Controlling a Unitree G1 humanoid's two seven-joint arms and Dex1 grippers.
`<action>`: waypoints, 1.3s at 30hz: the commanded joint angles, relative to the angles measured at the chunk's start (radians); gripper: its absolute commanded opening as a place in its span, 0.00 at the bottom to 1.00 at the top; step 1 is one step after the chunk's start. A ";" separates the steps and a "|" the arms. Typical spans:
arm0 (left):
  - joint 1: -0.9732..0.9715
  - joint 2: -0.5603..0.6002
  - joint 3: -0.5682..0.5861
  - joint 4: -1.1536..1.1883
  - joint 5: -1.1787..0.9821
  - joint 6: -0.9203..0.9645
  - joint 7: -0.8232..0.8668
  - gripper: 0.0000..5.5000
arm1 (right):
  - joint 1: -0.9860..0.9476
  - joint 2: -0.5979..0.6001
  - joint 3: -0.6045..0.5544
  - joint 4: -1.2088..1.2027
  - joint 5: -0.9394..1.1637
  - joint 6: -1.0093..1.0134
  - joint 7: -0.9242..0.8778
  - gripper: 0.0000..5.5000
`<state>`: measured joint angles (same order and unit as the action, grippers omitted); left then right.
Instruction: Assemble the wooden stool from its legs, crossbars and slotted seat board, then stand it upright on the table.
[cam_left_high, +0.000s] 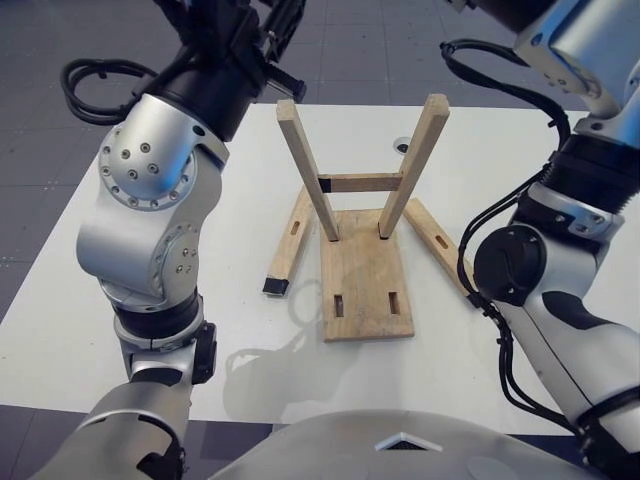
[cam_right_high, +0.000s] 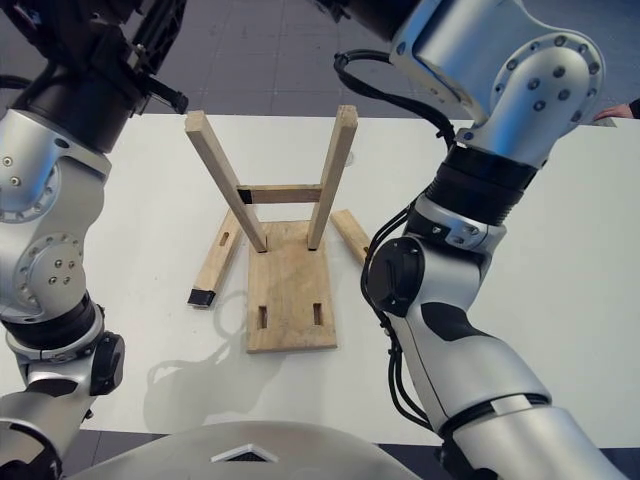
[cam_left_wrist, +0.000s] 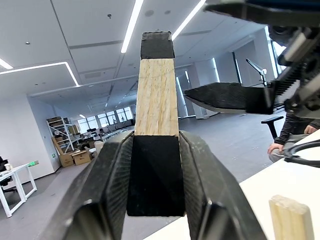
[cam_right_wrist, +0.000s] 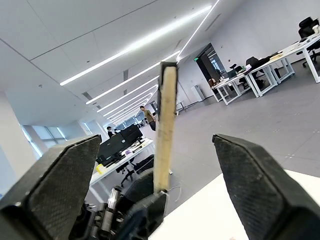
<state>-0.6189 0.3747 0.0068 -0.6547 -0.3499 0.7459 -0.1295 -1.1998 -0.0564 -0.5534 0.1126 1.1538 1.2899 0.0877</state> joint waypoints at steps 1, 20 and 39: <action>-0.026 -0.016 -0.008 -0.017 -0.012 0.032 -0.009 0.24 | -0.030 -0.013 0.006 0.049 0.058 0.000 -0.026 0.75; 0.008 -0.045 -0.032 -0.046 -0.004 0.086 -0.026 0.24 | -0.097 -0.104 0.074 0.259 0.151 -0.034 0.052 0.32; 0.041 -0.041 -0.032 0.002 0.012 0.063 -0.051 0.36 | -0.114 -0.133 0.085 0.305 0.135 -0.055 0.102 0.07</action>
<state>-0.5913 0.3256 -0.0265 -0.6690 -0.3441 0.7935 -0.1729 -1.2800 -0.1801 -0.4610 0.4198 1.2704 1.2366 0.1813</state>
